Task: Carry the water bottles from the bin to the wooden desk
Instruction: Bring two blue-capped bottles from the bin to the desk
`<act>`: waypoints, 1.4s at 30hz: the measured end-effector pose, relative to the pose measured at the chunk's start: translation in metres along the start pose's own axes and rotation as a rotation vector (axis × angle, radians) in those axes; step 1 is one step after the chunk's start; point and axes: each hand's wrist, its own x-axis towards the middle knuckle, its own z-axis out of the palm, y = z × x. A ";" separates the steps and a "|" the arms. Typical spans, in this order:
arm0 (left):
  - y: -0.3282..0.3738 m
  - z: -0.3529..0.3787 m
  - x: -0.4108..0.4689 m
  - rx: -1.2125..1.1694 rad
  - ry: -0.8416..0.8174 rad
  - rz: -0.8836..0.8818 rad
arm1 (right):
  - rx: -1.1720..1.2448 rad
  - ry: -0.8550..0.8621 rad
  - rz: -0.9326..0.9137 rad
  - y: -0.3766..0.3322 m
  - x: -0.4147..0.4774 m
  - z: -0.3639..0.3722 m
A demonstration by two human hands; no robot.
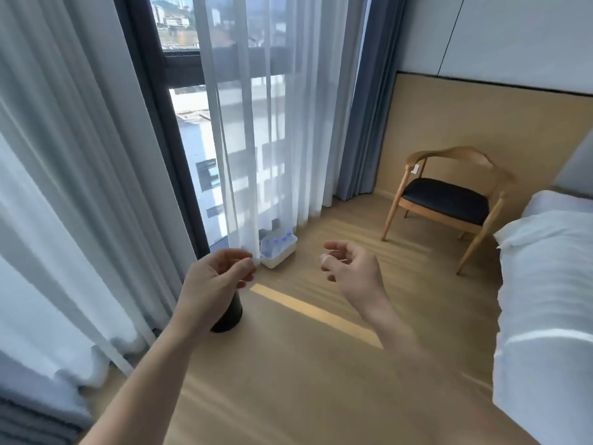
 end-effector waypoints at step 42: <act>-0.222 0.222 0.865 0.336 -0.074 -0.411 | -0.354 -0.264 0.311 0.152 0.859 0.161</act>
